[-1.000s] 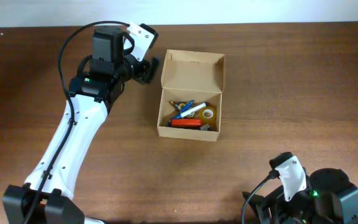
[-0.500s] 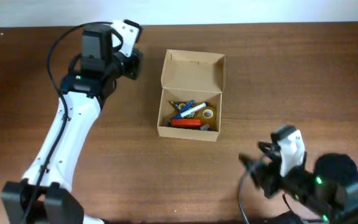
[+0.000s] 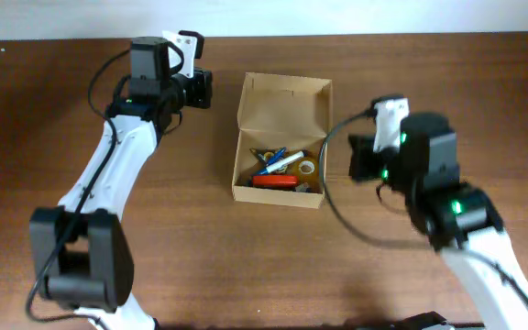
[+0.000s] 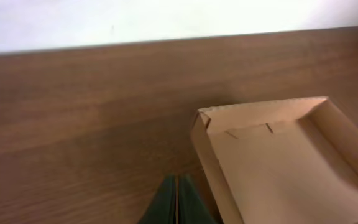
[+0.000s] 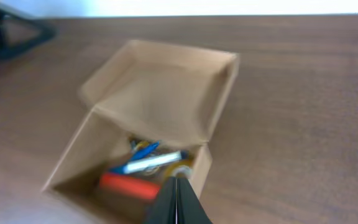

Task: Pack container
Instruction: 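Move both grippers to the box's raised lid flaps at the back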

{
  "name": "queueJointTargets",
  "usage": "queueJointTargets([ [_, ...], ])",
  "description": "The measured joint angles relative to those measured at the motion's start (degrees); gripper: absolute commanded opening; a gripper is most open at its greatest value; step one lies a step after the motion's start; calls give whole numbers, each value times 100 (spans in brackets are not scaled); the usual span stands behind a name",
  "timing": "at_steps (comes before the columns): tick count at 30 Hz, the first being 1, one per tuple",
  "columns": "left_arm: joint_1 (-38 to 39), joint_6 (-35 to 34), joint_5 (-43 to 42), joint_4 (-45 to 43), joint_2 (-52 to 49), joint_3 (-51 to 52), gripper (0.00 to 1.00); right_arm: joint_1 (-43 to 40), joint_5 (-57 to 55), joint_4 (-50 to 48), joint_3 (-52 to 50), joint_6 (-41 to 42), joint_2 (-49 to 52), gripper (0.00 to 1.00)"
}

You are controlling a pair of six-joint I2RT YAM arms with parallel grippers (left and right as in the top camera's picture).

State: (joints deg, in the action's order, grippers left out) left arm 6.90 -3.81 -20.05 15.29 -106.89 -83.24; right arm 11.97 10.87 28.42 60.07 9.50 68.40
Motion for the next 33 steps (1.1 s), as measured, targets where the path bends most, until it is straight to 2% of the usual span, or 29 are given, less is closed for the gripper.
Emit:
queueJointTargets([
  [4, -2, -221, -149, 33, -614, -448, 2, -1019, 1016, -920, -4, 111, 914, 3],
  [11, -2, -691, -337, 284, -1742, -1764, 2, -1869, 2500, -2603, 33, 793, 2680, 4],
  [16, -66, -1248, -804, 354, -2481, -2326, 2, -1906, 3318, -3373, 219, 1471, 4175, 4],
  [21, -170, -1646, -1263, 380, -2949, -2365, 2, -1864, 3853, -3543, 654, 1910, 5163, 4],
  [26, -188, -1947, -1781, 396, -3104, -2365, 2, -1585, 4107, -3569, 1012, 2074, 5604, 4],
  [33, -168, -2098, -2321, 389, -3136, -2365, 2, -1038, 4262, -3595, 1366, 2155, 5676, 3],
])
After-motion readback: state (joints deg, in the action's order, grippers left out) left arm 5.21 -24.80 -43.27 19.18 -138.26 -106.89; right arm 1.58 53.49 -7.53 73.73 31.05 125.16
